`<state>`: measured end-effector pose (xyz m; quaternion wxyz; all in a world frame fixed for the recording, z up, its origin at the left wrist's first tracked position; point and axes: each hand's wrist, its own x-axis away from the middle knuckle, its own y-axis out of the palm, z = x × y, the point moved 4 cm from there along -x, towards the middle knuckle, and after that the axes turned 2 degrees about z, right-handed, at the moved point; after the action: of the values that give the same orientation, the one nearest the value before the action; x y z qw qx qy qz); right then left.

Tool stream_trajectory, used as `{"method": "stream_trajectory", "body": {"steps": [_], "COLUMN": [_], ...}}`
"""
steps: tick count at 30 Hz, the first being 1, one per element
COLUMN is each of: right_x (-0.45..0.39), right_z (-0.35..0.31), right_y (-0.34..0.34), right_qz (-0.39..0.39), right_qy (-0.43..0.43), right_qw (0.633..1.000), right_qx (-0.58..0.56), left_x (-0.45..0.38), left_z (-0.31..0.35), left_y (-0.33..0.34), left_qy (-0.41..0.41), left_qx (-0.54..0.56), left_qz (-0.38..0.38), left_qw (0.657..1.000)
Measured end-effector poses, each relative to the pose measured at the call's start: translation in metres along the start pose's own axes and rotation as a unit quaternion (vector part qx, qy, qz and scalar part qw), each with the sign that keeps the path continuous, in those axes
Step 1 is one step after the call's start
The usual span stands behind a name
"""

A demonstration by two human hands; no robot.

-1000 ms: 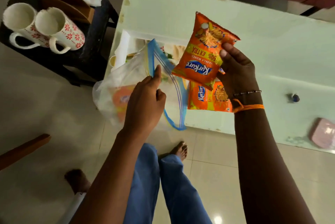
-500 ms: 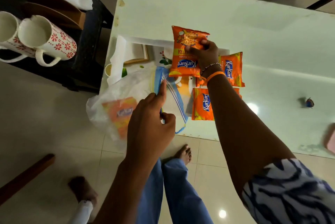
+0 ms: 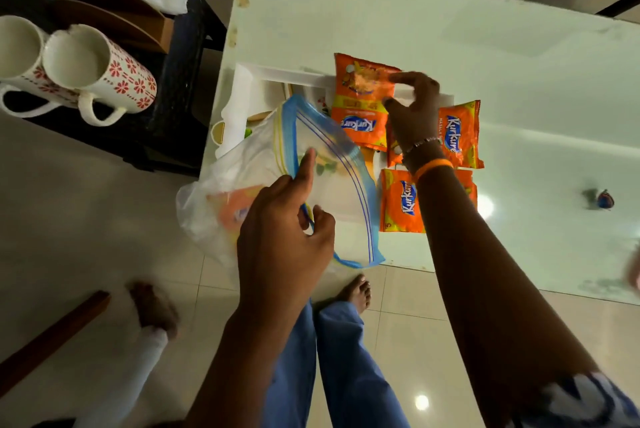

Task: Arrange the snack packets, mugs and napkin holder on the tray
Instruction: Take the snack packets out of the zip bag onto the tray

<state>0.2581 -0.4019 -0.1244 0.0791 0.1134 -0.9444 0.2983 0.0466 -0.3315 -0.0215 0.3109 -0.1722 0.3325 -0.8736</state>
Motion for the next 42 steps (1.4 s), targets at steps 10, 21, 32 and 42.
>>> {"method": "stream_trajectory", "body": {"steps": [10, 21, 32, 42], "right_x": [0.143, 0.204, 0.181, 0.153], "right_z": [-0.060, -0.048, -0.082, -0.040], "right_y": [0.040, 0.138, 0.017, -0.084], "right_qz": [-0.452, -0.537, -0.273, -0.019], "right_qy": [-0.072, -0.111, -0.094, 0.129], "right_qw": [0.877, 0.746, 0.955, 0.910], "right_qx": [0.146, 0.378, 0.073, -0.394], "left_x": [0.031, 0.061, 0.043, 0.030], "left_z": [-0.022, -0.055, -0.045, -0.042], "left_y": [-0.042, -0.080, -0.036, -0.023], "left_qy": [-0.014, -0.034, -0.019, -0.045], "left_qx": [0.070, 0.066, -0.024, -0.065], "left_qz": [0.060, 0.068, 0.006, 0.014], "left_qw": [0.996, 0.995, 1.000, 0.997]}}
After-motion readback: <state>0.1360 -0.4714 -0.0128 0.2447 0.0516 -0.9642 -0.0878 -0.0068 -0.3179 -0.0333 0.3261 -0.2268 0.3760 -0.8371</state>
